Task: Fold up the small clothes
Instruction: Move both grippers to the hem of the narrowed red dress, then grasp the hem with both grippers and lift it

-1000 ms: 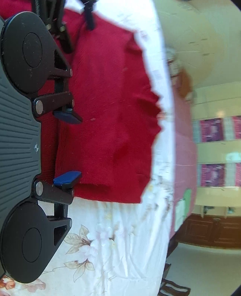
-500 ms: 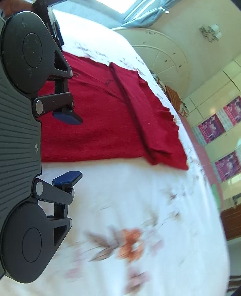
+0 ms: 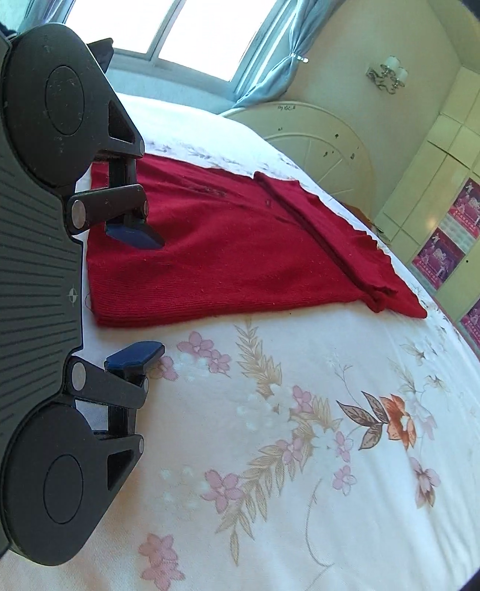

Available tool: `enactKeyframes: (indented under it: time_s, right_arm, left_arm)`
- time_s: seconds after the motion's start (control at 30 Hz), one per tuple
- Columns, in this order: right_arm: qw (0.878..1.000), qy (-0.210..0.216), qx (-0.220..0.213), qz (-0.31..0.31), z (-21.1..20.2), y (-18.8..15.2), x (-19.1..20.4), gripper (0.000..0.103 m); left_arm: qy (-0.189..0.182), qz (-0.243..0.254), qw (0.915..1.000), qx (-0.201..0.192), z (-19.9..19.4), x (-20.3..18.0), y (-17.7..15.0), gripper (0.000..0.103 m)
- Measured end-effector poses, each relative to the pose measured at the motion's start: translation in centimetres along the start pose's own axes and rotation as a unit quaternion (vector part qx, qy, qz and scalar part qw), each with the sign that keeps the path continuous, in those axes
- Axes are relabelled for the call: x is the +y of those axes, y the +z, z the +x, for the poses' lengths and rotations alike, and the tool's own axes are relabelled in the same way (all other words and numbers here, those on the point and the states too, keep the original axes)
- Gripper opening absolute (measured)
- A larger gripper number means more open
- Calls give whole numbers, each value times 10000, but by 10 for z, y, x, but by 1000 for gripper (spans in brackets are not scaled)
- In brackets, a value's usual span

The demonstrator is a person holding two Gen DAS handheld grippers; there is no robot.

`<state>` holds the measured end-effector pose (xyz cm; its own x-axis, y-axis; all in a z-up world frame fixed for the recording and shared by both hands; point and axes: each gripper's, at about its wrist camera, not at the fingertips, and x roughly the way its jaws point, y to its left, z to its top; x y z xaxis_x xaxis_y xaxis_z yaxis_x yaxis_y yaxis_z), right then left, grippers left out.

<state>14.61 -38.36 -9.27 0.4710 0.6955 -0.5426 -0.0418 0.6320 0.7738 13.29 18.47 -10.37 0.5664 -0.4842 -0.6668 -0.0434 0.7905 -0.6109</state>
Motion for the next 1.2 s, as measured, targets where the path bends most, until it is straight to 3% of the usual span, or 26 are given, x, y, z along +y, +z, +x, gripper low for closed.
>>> enactKeyframes:
  time_s: [0.07, 0.1, 0.2, 0.3, 0.43, 0.53, 0.7, 0.8, 0.93, 1.07, 1.2]
  right_arm:
    - [9998, 171, 91, 83, 4, 4, -2, 53]
    - [9996, 216, 163, 71, 8, 6, -1, 40]
    - [9990, 278, 361, 12, 26, 12, 0, 30]
    - [9987, 349, 372, 90, 33, 16, -1, 30]
    - [9985, 352, 426, 34, 27, 16, -5, 30]
    - [9985, 410, 298, 205, 27, 24, -15, 30]
    - [9979, 502, 60, 413, 40, 41, -20, 30]
    - [9962, 705, 328, 388, 40, 38, -22, 30]
    - [9883, 1244, 829, 290, 33, 21, -18, 30]
    - [9953, 823, 279, 432, 31, 33, -21, 31]
    - [9941, 878, 245, 587, 43, 42, -23, 31]
  left_arm:
    - [-260, -238, 9993, 78, 8, 7, 8, 60]
    - [-394, -342, 9986, 113, 12, 10, 13, 60]
    - [-638, -385, 9968, 288, 21, 13, 21, 59]
    - [-719, -172, 9961, 481, 25, 8, 21, 55]
    - [-910, -410, 9945, 312, 28, 18, 19, 54]
    - [-964, -726, 9926, 141, 37, 26, 24, 43]
    - [-861, -534, 9948, 87, 47, 14, 28, 41]
    - [-884, -290, 9955, 188, 45, 9, 23, 41]
    - [-1077, -487, 9927, 223, 44, 18, 21, 41]
    - [-1076, -615, 9921, 168, 50, 17, 26, 41]
    - [-1073, -597, 9923, 133, 54, 13, 28, 41]
